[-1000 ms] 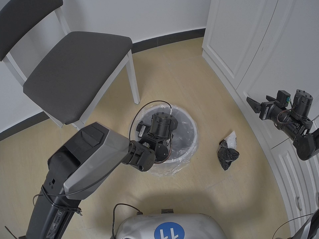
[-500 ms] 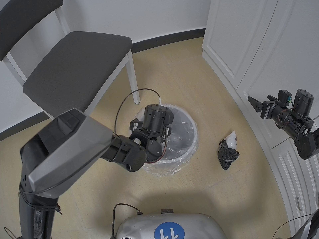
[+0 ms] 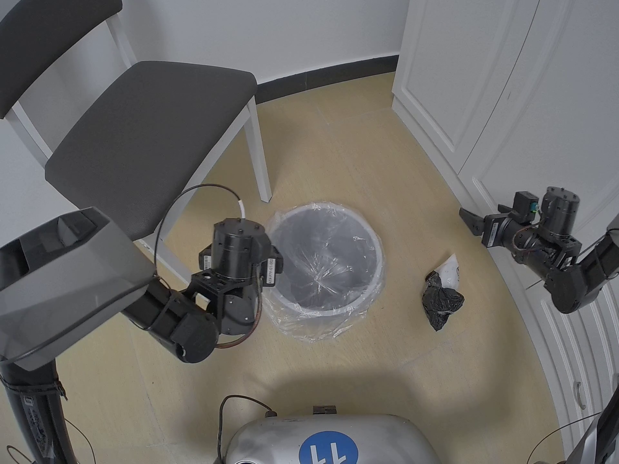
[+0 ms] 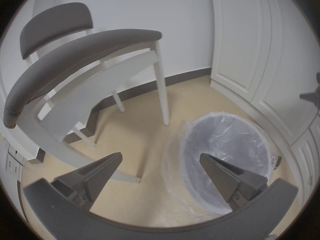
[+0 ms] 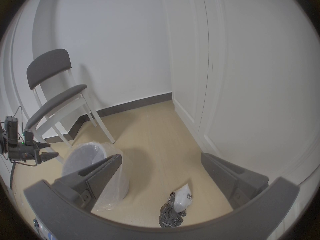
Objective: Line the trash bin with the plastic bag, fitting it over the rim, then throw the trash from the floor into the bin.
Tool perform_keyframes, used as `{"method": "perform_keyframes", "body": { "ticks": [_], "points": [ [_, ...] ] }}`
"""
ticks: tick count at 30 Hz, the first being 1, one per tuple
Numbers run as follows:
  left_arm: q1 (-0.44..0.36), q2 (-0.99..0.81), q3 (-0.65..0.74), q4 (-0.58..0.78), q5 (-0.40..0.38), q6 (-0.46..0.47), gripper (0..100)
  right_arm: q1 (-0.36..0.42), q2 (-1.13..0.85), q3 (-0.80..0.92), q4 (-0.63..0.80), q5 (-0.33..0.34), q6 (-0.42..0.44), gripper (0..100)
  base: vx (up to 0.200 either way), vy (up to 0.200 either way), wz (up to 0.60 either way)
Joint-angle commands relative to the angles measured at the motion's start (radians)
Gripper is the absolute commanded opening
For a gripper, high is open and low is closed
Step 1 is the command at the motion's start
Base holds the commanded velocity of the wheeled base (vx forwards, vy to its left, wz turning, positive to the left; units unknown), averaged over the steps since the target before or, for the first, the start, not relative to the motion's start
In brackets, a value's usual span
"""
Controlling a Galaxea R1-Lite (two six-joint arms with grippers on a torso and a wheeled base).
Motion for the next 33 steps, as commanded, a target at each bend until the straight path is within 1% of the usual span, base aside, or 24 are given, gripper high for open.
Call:
{"method": "perform_keyframes", "body": {
  "ticks": [1, 2, 3, 4, 7, 9, 11, 14, 18, 21, 25, 27, 30, 31, 33],
  "points": [
    [0.074, -0.057, 0.167, -0.148, -0.005, 0.0, 100, 0.108, 0.249, -0.115, -0.009, -0.143, 0.036, 100, 0.0, 0.0, 0.0],
    [0.086, -0.058, 0.185, -0.18, -0.012, 0.0, 100, 0.134, 0.294, -0.143, -0.015, -0.177, 0.064, 100, 0.0, 0.0, 0.0],
    [0.086, -0.058, 0.185, -0.18, -0.012, 0.0, 100, 0.134, 0.294, -0.143, -0.015, -0.177, 0.064, 100, 0.0, 0.0, 0.0],
    [0.099, -0.067, 0.219, -0.212, -0.046, 0.0, 100, 0.17, 0.351, -0.18, -0.014, -0.203, 0.107, 100, 0.0, 0.0, 0.0],
    [0.119, -0.086, 0.26, -0.232, -0.092, -0.004, 100, 0.203, 0.4, -0.21, -0.011, -0.208, 0.14, 100, 0.0, 0.0, 0.0],
    [0.126, -0.08, 0.265, -0.241, -0.1, -0.007, 100, 0.213, 0.414, -0.219, -0.009, -0.208, 0.157, 100, 0.0, 0.0, 0.0],
    [0.143, -0.069, 0.266, -0.261, -0.104, -0.01, 100, 0.233, 0.434, -0.233, -0.012, -0.208, 0.202, 100, 0.0, 0.0, 0.0],
    [0.151, -0.041, 0.263, -0.29, -0.109, -0.01, 100, 0.242, 0.461, -0.265, -0.014, -0.209, 0.245, 100, 0.0, 0.0, 0.0],
    [0.149, -0.02, 0.269, -0.341, -0.109, -0.01, 100, 0.227, 0.463, -0.278, -0.011, -0.211, 0.248, 100, 0.0, 0.0, 0.0],
    [0.149, -0.018, 0.274, -0.343, -0.109, -0.009, 100, 0.195, 0.438, -0.275, 0.012, -0.211, 0.245, 100, 0.0, 0.0, 0.0],
    [0.151, -0.014, 0.286, -0.355, -0.11, -0.009, 100, 0.187, 0.426, -0.258, 0.02, -0.198, 0.254, 100, 0.0, 0.0, 0.0],
    [0.151, -0.012, 0.294, -0.362, -0.11, -0.009, 100, 0.203, 0.438, -0.255, 0.011, -0.197, 0.257, 100, 0.0, 0.0, 0.0],
    [0.152, -0.011, 0.306, -0.376, -0.11, -0.009, 100, 0.252, 0.476, -0.256, 0.005, -0.198, 0.281, 100, 0.0, 0.0, 0.0],
    [0.152, -0.009, 0.308, -0.378, -0.11, -0.009, 100, 0.279, 0.504, -0.264, 0.003, -0.203, 0.289, 100, 0.0, 0.0, 0.0],
    [0.152, -0.007, 0.309, -0.378, -0.11, -0.009, 100, 0.287, 0.524, -0.273, 0.003, -0.208, 0.291, 100, 0.0, 0.0, 0.0]
  ]
}}
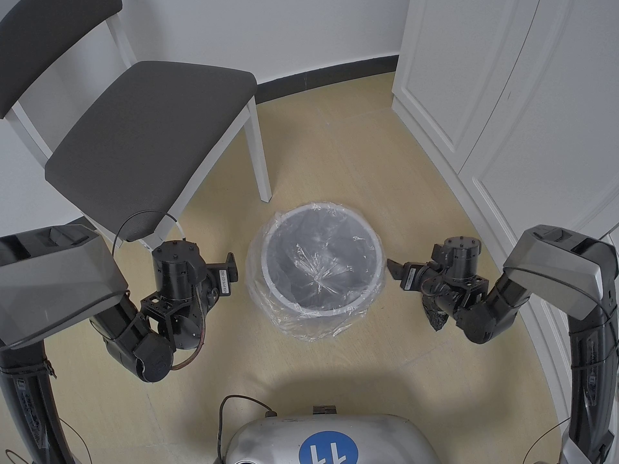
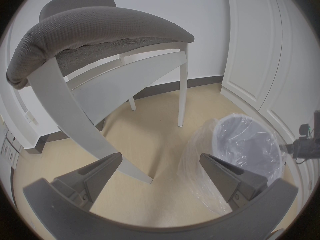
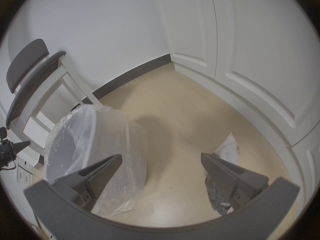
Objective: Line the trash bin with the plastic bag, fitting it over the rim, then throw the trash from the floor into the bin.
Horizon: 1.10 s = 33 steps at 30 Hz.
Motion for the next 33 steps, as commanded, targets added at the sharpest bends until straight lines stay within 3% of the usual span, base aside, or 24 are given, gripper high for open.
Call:
{"method": "perform_keyframes", "body": {
  "ticks": [1, 12, 20, 28, 33],
  "points": [
    [0.001, 0.017, 0.01, -0.006, 0.0, 0.0, 100, 0.062, 0.099, -0.041, -0.004, -0.009, 0.013, 100, 0.0, 0.0, 0.0],
    [0.001, 0.054, 0.007, -0.046, 0.0, 0.005, 100, 0.055, 0.252, -0.14, 0.015, -0.011, 0.011, 100, 0.0, 0.0, 0.0],
    [0.002, 0.054, 0.007, -0.047, 0.0, 0.005, 100, 0.054, 0.215, -0.094, 0.015, -0.009, 0.002, 100, 0.0, 0.0, 0.0],
    [0.028, 0.024, 0.007, -0.049, 0.0, 0.005, 100, 0.034, 0.069, 0.048, 0.015, -0.011, -0.148, 100, 0.0, 0.0, 0.0],
    [0.035, 0.018, 0.012, -0.049, -0.01, 0.005, 100, 0.006, 0.013, 0.071, 0.013, -0.012, -0.181, 100, 0.0, 0.0, 0.0]
  ]
}}
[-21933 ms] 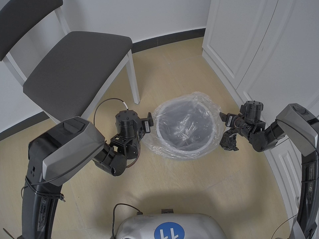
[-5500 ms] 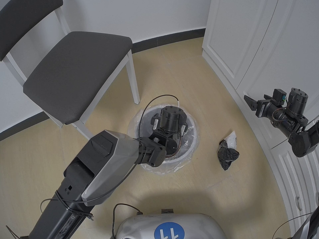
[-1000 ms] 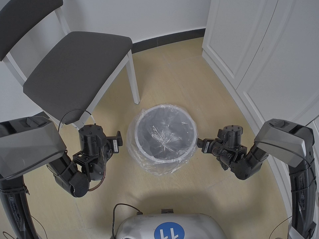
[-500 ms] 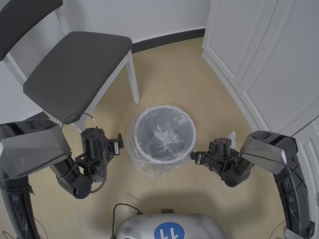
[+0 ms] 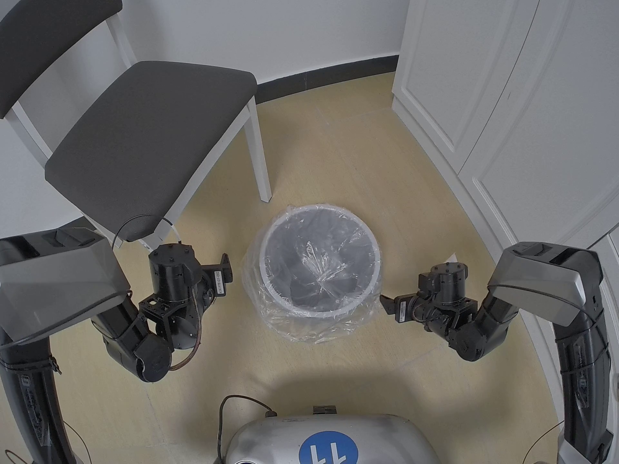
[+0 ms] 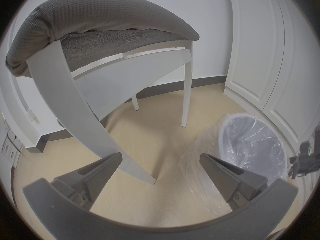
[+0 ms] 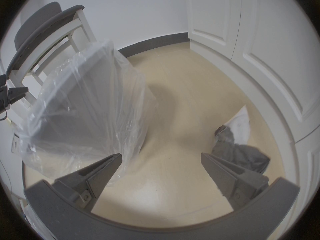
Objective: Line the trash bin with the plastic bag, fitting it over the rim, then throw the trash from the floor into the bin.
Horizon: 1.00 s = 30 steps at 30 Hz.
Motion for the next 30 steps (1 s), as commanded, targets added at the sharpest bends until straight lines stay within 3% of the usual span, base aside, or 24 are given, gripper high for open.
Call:
{"method": "perform_keyframes", "body": {
  "ticks": [1, 6, 7, 8, 14, 18, 25, 30],
  "points": [
    [0.008, -0.011, 0.002, 0.001, -0.007, 0.0, 100, -0.032, -0.069, 0.008, -0.006, -0.003, -0.011, 100, 0.0, 0.0, 0.0],
    [0.008, -0.011, 0.002, 0.001, -0.007, 0.0, 100, -0.049, -0.044, -0.047, -0.012, -0.037, -0.011, 100, 0.0, 0.0, 0.0],
    [0.006, -0.008, 0.002, -0.001, -0.007, 0.0, 100, -0.043, 0.003, -0.127, -0.018, -0.081, 0.011, 100, 0.0, 0.0, 0.0],
    [0.006, -0.008, 0.002, -0.001, -0.007, 0.0, 100, -0.043, 0.003, -0.127, -0.018, -0.081, 0.011, 100, 0.0, 0.0, 0.0],
    [0.006, -0.008, 0.003, -0.001, -0.007, -0.002, 100, 0.021, 0.138, -0.295, -0.034, -0.107, 0.204, 100, 0.0, 0.0, 0.0],
    [0.005, -0.008, 0.011, -0.001, -0.007, -0.002, 100, 0.028, 0.17, -0.341, -0.018, -0.096, 0.258, 100, 0.0, 0.0, 0.0],
    [0.005, -0.005, 0.011, -0.001, -0.008, -0.002, 100, 0.032, 0.187, -0.331, 0.002, -0.084, 0.258, 100, 0.0, 0.0, 0.0],
    [0.011, -0.024, 0.012, -0.002, -0.007, -0.002, 100, 0.032, 0.13, -0.207, 0.048, -0.027, 0.211, 100, 0.0, 0.0, 0.0]
  ]
}}
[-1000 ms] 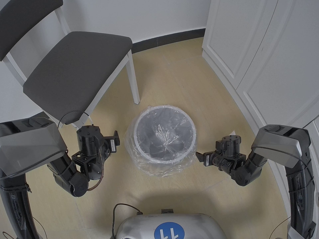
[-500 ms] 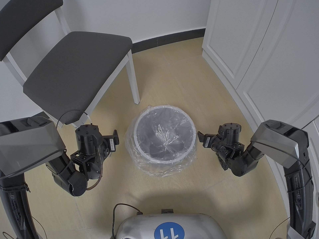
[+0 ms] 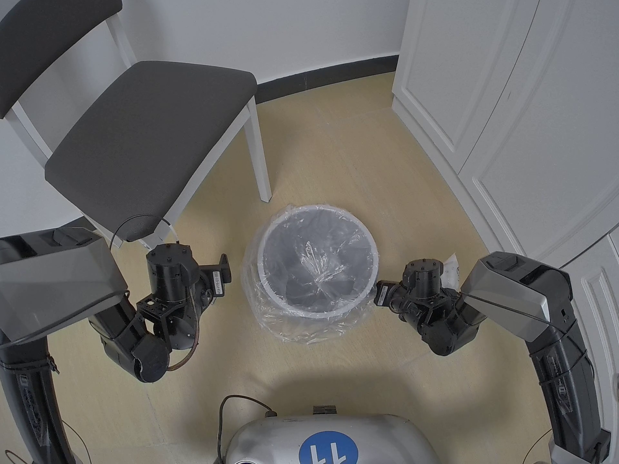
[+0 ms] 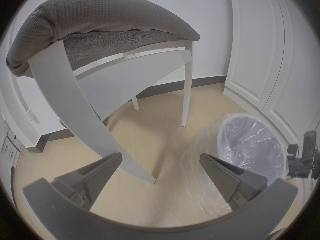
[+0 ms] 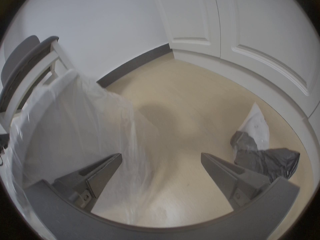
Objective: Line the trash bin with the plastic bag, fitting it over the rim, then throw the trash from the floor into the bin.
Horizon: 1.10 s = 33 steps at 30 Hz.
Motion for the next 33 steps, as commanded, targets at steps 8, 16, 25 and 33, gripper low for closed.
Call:
{"method": "perform_keyframes", "body": {
  "ticks": [8, 16, 25, 33],
  "points": [
    [0.012, -0.134, 0.053, -0.022, -0.048, 0.0, 100, -0.013, -0.093, 0.195, 0.009, 0.042, -0.146, 100, 0.0, 0.0, 0.0],
    [0.029, -0.275, 0.079, -0.01, -0.106, -0.003, 100, -0.024, -0.205, 0.277, -0.004, 0.04, -0.186, 100, 0.0, 0.0, 0.0],
    [0.019, -0.28, 0.082, -0.013, -0.108, -0.002, 100, -0.064, -0.289, 0.321, -0.006, 0.042, -0.267, 100, 0.0, 0.0, 0.0],
    [0.025, -0.271, 0.085, -0.019, -0.129, -0.002, 100, -0.08, -0.219, 0.199, -0.017, -0.006, -0.255, 100, 0.0, 0.0, 0.0]
  ]
}}
